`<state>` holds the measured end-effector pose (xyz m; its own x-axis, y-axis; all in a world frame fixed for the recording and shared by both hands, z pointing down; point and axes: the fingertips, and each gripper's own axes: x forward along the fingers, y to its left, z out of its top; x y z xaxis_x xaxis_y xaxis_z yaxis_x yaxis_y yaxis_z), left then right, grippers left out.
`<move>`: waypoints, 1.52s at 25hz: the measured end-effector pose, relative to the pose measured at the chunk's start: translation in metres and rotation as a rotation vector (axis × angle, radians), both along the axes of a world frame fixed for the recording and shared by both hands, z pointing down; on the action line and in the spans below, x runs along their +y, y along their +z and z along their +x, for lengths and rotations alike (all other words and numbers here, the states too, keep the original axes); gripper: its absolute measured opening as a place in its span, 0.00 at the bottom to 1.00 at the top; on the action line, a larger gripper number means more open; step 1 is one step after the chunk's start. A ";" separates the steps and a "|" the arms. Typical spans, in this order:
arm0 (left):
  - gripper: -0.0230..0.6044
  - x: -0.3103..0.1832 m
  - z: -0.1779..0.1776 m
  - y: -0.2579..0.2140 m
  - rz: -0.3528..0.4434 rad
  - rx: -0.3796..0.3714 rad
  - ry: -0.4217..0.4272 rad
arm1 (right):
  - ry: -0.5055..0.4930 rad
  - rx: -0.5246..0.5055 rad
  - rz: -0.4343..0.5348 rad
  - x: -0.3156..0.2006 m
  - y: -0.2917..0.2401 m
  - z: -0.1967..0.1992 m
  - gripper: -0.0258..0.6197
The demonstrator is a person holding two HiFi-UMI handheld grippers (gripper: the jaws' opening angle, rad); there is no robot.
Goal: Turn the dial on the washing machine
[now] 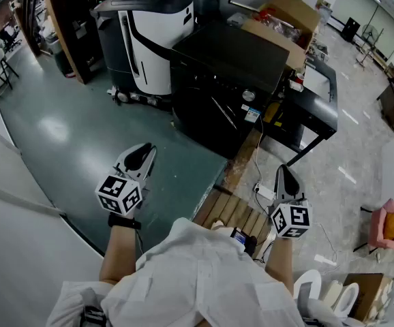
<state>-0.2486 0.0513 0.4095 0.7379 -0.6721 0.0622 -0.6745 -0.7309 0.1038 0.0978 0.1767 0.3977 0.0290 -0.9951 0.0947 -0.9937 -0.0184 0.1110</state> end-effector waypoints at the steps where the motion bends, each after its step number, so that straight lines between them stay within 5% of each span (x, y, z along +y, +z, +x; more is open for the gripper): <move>1: 0.13 0.000 0.000 0.001 -0.001 -0.001 0.001 | 0.000 0.001 -0.003 0.000 0.000 0.000 0.04; 26: 0.13 -0.017 -0.004 0.016 -0.036 0.015 -0.007 | -0.097 -0.051 -0.013 -0.024 0.007 -0.020 0.04; 38: 0.13 -0.082 0.030 0.029 -0.072 0.005 -0.042 | -0.146 -0.021 -0.092 -0.109 0.031 0.009 0.04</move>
<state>-0.2185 -0.0308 0.4386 0.7095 -0.6964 0.1077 -0.7037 -0.6925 0.1587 0.1068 0.0677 0.4288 -0.1180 -0.9757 0.1847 -0.9872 0.1354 0.0846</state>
